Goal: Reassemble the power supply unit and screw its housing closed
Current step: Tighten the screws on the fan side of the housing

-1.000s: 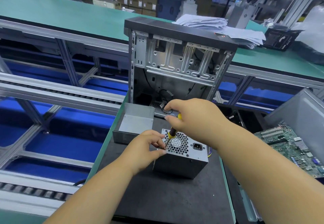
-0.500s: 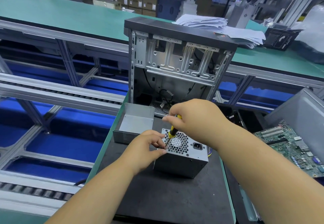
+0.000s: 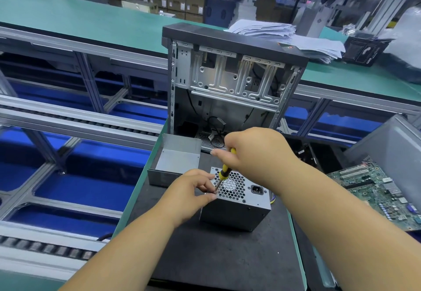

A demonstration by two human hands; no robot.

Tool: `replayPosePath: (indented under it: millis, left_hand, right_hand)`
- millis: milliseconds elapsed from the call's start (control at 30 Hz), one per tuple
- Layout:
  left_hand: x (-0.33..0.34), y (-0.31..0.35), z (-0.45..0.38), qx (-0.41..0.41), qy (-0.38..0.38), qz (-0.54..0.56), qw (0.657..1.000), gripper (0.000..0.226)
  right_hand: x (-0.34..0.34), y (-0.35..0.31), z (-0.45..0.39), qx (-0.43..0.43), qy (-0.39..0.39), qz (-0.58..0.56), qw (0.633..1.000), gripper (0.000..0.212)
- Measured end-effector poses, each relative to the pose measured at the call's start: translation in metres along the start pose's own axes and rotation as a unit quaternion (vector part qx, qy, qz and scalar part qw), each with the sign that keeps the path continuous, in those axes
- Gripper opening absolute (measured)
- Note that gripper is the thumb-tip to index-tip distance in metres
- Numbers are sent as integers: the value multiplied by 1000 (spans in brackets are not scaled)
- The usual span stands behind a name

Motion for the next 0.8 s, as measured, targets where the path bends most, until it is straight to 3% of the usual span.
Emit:
replayPosePath:
  millis: [100,233,333,433,567,633,800]
  left_hand:
    - [0,1,0,1,1,4,1000,20]
    - [0,1,0,-4,0,-1,1000,28]
    - [0,0,0,-5,3,6,1000,27]
    - [0,1,0,-6,3,7,1000,20]
    - [0,3,1,-8,3,4,1000,22]
    - [0,3,1,-10,3,6,1000,23]
    - [0,0,2,-18,0,10,1000,20]
  right_hand:
    - [6,-3,1,7,-15,-29,999,50]
    - [3,-6,4,-33,-43,-152,987,12]
    - [-2,-7,2,-43,-15,-108,993,17]
    - [2,-2,0,-9,1,-20,1000,35]
    - [5,-7,2,-30,-3,-109,994,21]
    - [2,-12,3,-55,0,-146,988,30]
    - [-4,-12,3,-65,56,-99,991,37]
Point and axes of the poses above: each hand's wrist, its own z-axis away from the middle knuckle, its own x-axis out of the palm, y = z × x, the point moved 9 cm from there along -z, towards the middle knuckle, and after that the axes turned 12 degrees about z, right-handed, at the moved point
